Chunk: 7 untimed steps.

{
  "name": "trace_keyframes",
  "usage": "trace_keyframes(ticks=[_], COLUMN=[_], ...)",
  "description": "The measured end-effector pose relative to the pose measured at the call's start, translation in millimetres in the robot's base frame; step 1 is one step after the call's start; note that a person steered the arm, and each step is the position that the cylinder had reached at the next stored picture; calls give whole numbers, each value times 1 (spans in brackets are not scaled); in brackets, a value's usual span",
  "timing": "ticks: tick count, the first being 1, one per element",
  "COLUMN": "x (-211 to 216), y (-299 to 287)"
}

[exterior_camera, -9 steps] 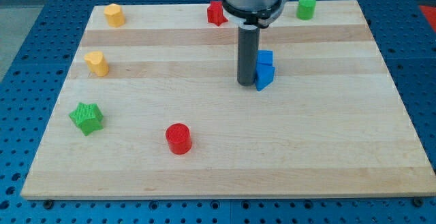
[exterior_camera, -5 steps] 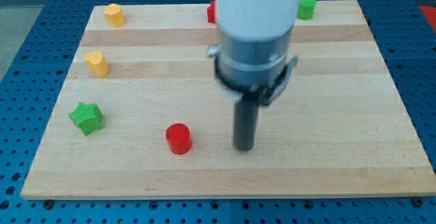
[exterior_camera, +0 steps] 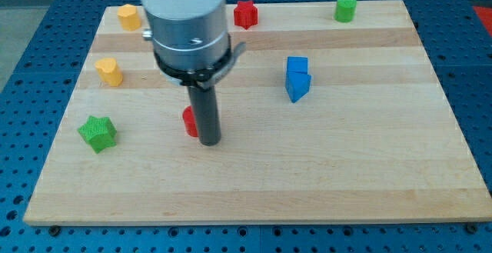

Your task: Move the red circle towards the center of the board

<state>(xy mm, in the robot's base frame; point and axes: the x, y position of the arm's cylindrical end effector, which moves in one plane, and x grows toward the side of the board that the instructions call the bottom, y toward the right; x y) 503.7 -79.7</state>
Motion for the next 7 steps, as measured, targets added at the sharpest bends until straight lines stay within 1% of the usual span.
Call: trace_keyframes(ticks=[1, 2, 3, 4, 5, 6, 7], x=[3, -13, -14, -15, -27, -30, -46], y=[-15, -19, -34, -78, -70, -37, -34])
